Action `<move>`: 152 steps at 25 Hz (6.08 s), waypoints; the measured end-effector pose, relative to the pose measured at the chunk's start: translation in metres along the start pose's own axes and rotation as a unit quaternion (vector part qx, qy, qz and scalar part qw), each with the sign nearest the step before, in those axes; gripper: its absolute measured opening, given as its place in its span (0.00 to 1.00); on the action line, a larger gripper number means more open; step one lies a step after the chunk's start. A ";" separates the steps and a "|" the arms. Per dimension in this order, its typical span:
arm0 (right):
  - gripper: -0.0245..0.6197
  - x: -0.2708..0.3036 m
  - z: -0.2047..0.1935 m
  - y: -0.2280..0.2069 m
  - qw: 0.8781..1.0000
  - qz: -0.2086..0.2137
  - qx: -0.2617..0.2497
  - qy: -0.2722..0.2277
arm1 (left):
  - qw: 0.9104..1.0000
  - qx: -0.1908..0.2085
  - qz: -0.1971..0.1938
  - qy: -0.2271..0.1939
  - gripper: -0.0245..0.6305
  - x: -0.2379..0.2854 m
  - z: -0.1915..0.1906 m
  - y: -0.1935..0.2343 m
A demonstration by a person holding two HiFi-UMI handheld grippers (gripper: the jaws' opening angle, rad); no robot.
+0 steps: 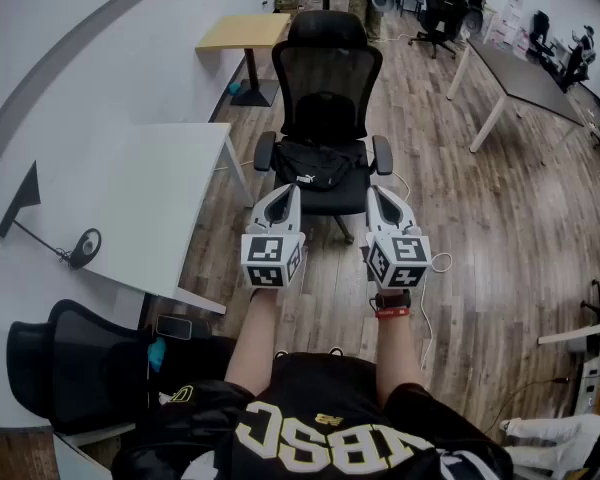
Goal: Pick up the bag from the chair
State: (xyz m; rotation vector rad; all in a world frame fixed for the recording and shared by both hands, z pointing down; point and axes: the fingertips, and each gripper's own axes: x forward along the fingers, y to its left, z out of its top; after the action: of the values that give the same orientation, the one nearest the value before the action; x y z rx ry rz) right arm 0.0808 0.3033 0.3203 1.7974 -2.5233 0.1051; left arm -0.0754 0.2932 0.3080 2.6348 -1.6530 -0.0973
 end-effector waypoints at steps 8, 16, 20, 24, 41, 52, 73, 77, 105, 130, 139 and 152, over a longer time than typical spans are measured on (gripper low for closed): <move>0.05 -0.007 0.006 -0.026 1.000 0.015 -0.001 -0.001 | 1.000 0.001 0.003 -0.009 0.06 0.012 0.007 -0.029; 0.05 -0.022 -0.020 -0.049 0.999 0.033 0.030 0.012 | 1.000 0.000 0.016 0.003 0.06 0.010 -0.013 -0.062; 0.05 -0.019 -0.041 -0.050 0.997 0.048 0.052 0.025 | 1.000 0.001 0.022 0.022 0.06 0.009 -0.031 -0.065; 0.05 -0.008 -0.044 -0.046 0.996 0.060 0.054 0.027 | 0.999 0.000 0.029 0.027 0.06 0.013 -0.036 -0.059; 0.06 0.182 -0.029 -0.078 0.998 0.043 0.037 0.040 | 1.000 -0.009 -0.009 0.026 0.06 0.194 -0.033 0.045; 0.08 0.358 -0.030 -0.088 0.996 0.026 0.028 0.077 | 0.998 -0.036 -0.030 0.040 0.06 0.333 -0.045 0.160; 0.19 0.491 -0.185 -0.149 0.969 0.013 0.086 0.230 | 0.969 -0.081 -0.035 0.231 0.23 0.458 -0.221 0.225; 0.24 0.503 -0.216 -0.178 0.961 0.011 0.105 0.256 | 0.959 -0.088 -0.032 0.267 0.29 0.477 -0.257 0.219; 0.48 0.547 -0.494 -0.211 0.871 0.032 0.156 0.464 | 0.856 -0.151 0.101 0.484 0.58 0.481 -0.547 0.294; 0.36 0.549 -0.640 -0.237 0.830 0.012 0.150 0.537 | 0.811 -0.189 0.180 0.523 0.38 0.464 -0.665 0.346; 0.23 0.544 -0.634 -0.235 0.788 0.029 0.157 0.595 | 0.796 -0.216 0.151 0.545 0.17 0.468 -0.668 0.333; 0.16 0.523 -0.578 -0.231 0.792 -0.018 0.217 0.570 | 0.805 -0.225 0.124 0.534 0.16 0.468 -0.614 0.314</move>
State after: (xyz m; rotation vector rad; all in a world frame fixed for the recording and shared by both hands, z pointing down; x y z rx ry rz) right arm 0.1255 -0.2185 0.9423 1.1855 -1.5901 1.3782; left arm -0.1118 -0.2698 0.9213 1.5282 -1.2583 0.7504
